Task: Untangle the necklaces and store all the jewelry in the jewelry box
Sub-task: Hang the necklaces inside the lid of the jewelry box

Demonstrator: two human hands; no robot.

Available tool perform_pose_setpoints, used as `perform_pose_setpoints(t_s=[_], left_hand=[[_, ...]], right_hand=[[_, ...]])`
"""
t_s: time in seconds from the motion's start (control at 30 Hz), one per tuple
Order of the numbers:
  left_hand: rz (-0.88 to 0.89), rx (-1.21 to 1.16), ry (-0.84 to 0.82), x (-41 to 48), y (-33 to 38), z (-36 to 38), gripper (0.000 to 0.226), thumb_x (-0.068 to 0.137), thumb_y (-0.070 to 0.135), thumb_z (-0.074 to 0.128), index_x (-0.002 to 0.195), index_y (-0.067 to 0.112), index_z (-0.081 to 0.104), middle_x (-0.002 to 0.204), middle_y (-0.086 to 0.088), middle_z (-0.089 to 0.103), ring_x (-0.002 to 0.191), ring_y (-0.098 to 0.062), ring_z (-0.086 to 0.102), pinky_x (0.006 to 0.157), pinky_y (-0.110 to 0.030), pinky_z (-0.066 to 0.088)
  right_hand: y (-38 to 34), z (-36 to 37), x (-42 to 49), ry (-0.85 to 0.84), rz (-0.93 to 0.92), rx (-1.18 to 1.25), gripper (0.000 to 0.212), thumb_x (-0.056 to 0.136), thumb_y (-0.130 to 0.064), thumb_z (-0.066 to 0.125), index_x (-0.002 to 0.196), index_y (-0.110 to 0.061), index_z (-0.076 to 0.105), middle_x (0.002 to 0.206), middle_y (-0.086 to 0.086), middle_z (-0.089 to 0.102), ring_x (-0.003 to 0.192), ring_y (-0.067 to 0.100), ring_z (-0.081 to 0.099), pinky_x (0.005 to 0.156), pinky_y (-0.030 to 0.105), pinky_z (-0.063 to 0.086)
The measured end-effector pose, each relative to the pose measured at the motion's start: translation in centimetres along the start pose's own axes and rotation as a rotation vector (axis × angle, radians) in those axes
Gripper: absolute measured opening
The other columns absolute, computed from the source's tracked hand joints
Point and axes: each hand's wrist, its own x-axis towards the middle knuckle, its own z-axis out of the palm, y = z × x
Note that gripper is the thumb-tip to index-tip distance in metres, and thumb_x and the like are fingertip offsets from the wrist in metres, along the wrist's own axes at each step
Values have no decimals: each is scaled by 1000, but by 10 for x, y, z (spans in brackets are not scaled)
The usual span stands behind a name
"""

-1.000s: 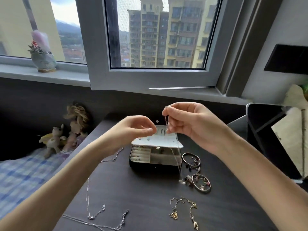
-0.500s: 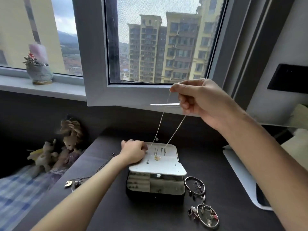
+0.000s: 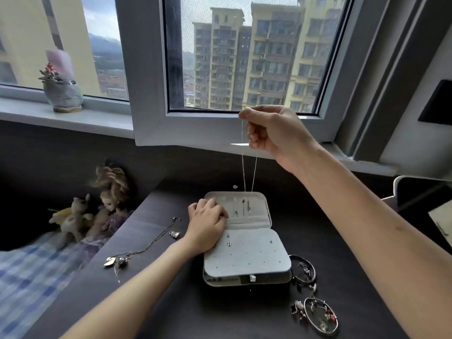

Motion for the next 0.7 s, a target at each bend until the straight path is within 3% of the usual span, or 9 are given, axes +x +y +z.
perform_pose_setpoints(t_s=[0.13,0.3,0.47,0.7], left_hand=[[165,-97,199,-7,-1,2,34,82,33,30,78,18,61,88,4,53,98,-13,39,86,-25,14],[319,-122,309,-12,3,1,20,81,25,44,77,16,62,87,4,56,97,-13,42,90,-29,20],[329,-217,397,-17,1,0,17,75,18,50,69,10,63,81,0,55,92,-13,45,93,-30,29],[293,-248,381,-17,1,1,16,70,17,49,66,9,63,78,-1,55,90,-13,44,91,-29,31]], right_hand=[[-1,2,9,32,-7,36,8,91,-9,59,88,-4,64,58,1,52,50,11,46,47,22,42],[8,6,14,10,5,17,7,90,-9,60,90,-4,64,60,2,51,51,11,45,49,22,42],[25,6,15,-24,25,39,6,90,-8,59,86,-5,63,61,4,50,50,12,43,50,22,40],[33,3,19,-28,20,40,11,91,-7,57,82,-6,64,58,2,52,50,12,45,50,22,42]])
